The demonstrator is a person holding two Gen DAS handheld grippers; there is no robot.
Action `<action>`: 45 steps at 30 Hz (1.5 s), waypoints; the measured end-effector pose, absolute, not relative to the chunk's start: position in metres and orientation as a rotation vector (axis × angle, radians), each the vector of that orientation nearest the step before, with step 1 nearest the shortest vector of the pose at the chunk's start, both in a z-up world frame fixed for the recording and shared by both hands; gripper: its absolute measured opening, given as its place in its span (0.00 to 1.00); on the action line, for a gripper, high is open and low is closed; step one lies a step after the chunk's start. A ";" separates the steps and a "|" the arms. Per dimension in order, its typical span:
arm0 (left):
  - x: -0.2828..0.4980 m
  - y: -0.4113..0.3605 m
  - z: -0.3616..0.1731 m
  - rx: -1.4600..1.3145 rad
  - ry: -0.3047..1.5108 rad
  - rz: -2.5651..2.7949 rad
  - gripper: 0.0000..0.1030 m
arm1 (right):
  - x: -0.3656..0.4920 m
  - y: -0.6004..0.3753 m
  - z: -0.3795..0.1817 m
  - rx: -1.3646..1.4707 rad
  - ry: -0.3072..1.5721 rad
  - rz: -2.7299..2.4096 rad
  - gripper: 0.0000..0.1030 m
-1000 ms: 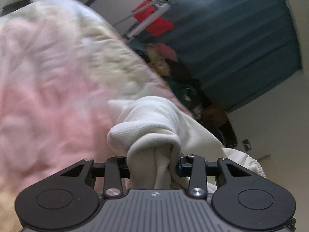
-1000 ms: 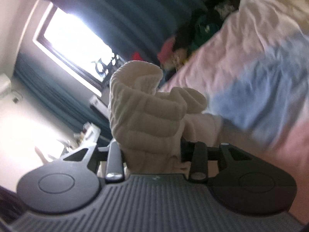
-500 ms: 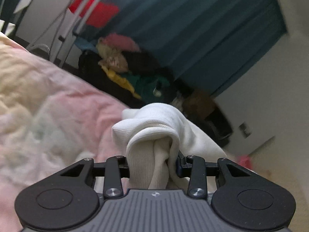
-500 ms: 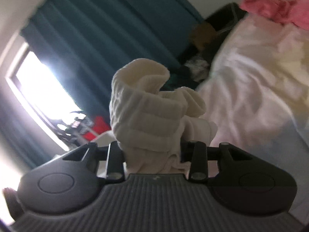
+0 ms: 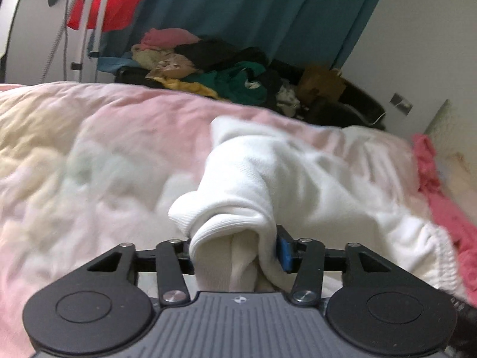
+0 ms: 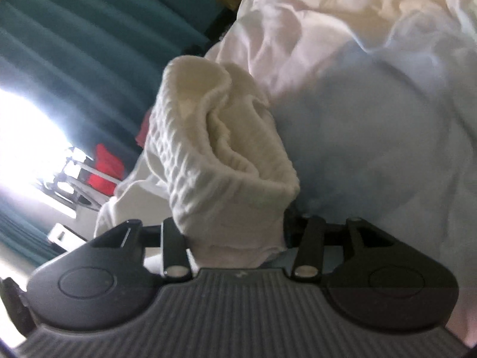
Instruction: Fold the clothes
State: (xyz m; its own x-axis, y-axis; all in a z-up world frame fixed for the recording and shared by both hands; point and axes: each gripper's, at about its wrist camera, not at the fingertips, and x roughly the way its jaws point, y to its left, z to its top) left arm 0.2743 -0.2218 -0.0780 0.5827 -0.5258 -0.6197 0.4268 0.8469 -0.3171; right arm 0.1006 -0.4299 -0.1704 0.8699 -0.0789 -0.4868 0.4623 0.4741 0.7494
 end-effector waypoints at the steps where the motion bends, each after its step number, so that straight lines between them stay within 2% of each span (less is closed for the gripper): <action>1: 0.269 -0.217 -0.076 -0.139 0.766 -0.553 0.55 | 0.099 -0.428 -0.169 1.026 0.430 -0.345 0.49; 8: 0.214 -0.190 -0.024 -0.061 0.726 -0.520 0.54 | 0.070 -0.413 -0.119 0.957 0.560 -0.393 0.49; 13: 0.165 -0.176 0.025 -0.015 0.670 -0.537 0.57 | 0.036 -0.392 -0.066 0.820 0.569 -0.379 0.49; 20: 0.079 -0.158 0.077 0.030 0.580 -0.570 0.79 | -0.015 -0.343 0.003 0.619 0.528 -0.323 0.51; 22: 0.055 -0.151 0.089 0.042 0.563 -0.586 0.80 | -0.030 -0.327 0.018 0.575 0.502 -0.301 0.66; 23: 0.043 -0.146 0.094 0.043 0.550 -0.594 0.84 | -0.038 -0.320 0.026 0.556 0.489 -0.290 0.76; 24: 0.032 -0.141 0.099 0.036 0.535 -0.599 0.88 | -0.045 -0.312 0.032 0.540 0.474 -0.276 0.82; 25: 0.020 -0.135 0.104 0.027 0.513 -0.606 0.95 | -0.052 -0.304 0.038 0.517 0.462 -0.263 0.80; 27: -0.002 -0.124 0.113 0.014 0.465 -0.613 0.99 | -0.063 -0.287 0.049 0.461 0.442 -0.254 0.80; 34: -0.062 -0.103 0.126 0.079 0.342 -0.568 1.00 | -0.103 -0.244 0.057 0.360 0.348 -0.260 0.80; 39: -0.090 -0.092 0.112 0.151 0.253 -0.515 1.00 | -0.122 -0.216 0.036 0.256 0.278 -0.295 0.80; 45: -0.100 -0.073 0.092 0.092 0.233 -0.485 1.00 | -0.118 -0.201 0.007 0.201 0.264 -0.318 0.80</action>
State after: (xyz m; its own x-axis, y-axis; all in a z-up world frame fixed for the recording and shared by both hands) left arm -0.1002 -0.0730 0.0917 0.8590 -0.4507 -0.2429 0.4715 0.8813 0.0323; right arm -0.1176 -0.2010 0.0070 0.9161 -0.2809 -0.2861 0.3331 0.9304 0.1532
